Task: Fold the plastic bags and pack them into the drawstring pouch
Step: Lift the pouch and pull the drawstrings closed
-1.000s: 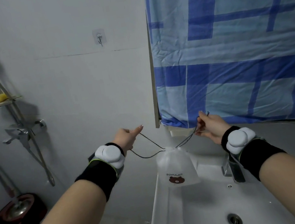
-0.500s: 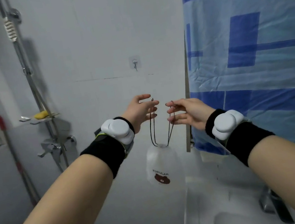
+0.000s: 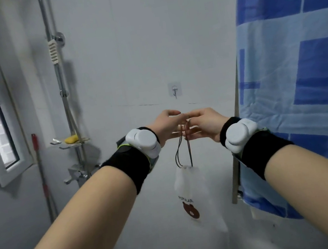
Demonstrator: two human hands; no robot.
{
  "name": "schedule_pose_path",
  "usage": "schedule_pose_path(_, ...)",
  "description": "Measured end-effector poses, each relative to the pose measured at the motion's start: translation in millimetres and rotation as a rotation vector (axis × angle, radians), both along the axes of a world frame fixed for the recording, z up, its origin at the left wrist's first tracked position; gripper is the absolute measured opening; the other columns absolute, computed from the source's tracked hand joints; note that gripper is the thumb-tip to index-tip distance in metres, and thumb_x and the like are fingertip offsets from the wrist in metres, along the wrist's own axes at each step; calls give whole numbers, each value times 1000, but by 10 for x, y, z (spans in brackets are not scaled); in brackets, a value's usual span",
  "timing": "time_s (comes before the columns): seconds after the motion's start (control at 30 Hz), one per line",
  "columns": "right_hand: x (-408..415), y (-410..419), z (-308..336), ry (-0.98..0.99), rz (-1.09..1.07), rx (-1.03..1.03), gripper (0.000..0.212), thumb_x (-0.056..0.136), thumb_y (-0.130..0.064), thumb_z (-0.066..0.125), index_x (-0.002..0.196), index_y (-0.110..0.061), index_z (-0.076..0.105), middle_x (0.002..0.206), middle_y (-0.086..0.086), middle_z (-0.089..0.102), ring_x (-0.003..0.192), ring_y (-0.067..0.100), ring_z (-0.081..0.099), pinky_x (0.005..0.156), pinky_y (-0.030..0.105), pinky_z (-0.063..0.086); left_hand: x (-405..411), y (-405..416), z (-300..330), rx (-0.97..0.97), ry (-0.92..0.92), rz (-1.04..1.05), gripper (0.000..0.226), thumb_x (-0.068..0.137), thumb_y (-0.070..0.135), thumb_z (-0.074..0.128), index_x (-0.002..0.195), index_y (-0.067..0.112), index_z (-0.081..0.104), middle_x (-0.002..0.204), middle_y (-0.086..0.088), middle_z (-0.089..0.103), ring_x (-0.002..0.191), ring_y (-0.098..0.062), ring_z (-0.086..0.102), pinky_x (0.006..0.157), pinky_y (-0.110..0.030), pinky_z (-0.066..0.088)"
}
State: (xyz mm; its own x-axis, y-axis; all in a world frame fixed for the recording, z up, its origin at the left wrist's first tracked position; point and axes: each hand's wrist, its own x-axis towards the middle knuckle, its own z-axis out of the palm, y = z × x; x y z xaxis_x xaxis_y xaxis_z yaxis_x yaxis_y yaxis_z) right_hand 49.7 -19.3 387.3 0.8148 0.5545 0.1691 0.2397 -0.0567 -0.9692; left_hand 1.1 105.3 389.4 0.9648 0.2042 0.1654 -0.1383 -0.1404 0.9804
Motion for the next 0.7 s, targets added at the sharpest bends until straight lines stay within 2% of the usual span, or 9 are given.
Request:
schedule_pose_path(0.07, 133, 52, 65, -47, -50, -80, 21, 83, 3, 53, 92, -12, 63, 74, 7, 61, 59, 18, 60, 55, 28, 57, 135, 84, 63, 56, 4, 6, 41, 88, 15, 62, 124, 7, 44, 86, -6, 63, 70, -15, 63, 82, -32, 54)
schedule_pose_path(0.13, 290, 120, 129, -71, -84, -130, 21, 79, 1, 60, 89, -16, 64, 75, 4, 61, 64, 16, 56, 58, 28, 56, 296, 203, 120, 82, 16, -19, 37, 88, 11, 60, 122, 6, 45, 83, -7, 63, 71, -17, 64, 83, -32, 54)
schedule_pose_path(0.23, 515, 250, 214, -84, -127, -127, 21, 76, 1, 64, 87, -16, 63, 80, 2, 62, 76, 18, 56, 72, 33, 53, 520, 358, 211, 166, 16, -58, 27, 90, 13, 58, 116, 11, 51, 81, -3, 64, 70, -13, 62, 70, -24, 50)
schedule_pose_path(0.33, 725, 435, 271, -73, -147, -95, 32, 72, -1, 69, 98, -16, 55, 89, 3, 64, 88, 18, 64, 78, 33, 49, 760, 513, 297, 255, -31, -64, 20, 90, 16, 58, 109, 14, 53, 78, 1, 61, 66, -9, 58, 64, -21, 43)
schedule_pose_path(0.4, 849, 558, 306, -68, -176, -74, 38, 73, -4, 67, 105, -17, 52, 89, 1, 67, 87, 13, 66, 82, 33, 44, 926, 620, 354, 301, -65, -65, 22, 89, 15, 57, 111, 13, 53, 77, 1, 60, 64, -8, 57, 59, -17, 41)
schedule_pose_path(0.5, 997, 728, 368, -106, -235, -106, 38, 78, -11, 65, 113, -21, 55, 91, 1, 69, 87, 13, 63, 88, 34, 40, 1157, 807, 436, 319, -139, -91, 22, 89, 6, 50, 111, 8, 52, 69, -2, 57, 52, -5, 54, 44, -8, 39)
schedule_pose_path(0.57, 1069, 803, 382, -120, -239, -141, 25, 79, -15, 65, 102, -26, 63, 88, -3, 66, 85, 14, 56, 89, 35, 40, 1296, 915, 483, 364, -160, -134, 16, 89, 3, 48, 103, 8, 53, 65, -2, 54, 55, -9, 51, 46, -6, 40)
schedule_pose_path(0.63, 1138, 868, 371, -118, -242, -161, 6, 81, -20, 65, 80, -24, 68, 82, -7, 62, 81, 14, 51, 82, 32, 39, 1433, 1009, 521, 386, -181, -158, 13, 88, 2, 47, 93, 11, 54, 65, -1, 54, 54, -8, 50, 51, -10, 41)
schedule_pose_path(0.7, 1258, 931, 349, -118, -297, -135, 11, 82, -25, 68, 72, -22, 66, 82, -5, 56, 79, 14, 46, 75, 28, 37, 1618, 1103, 540, 373, -213, -179, 17, 86, -2, 46, 83, 13, 54, 65, -1, 54, 47, -2, 52, 50, -9, 41)
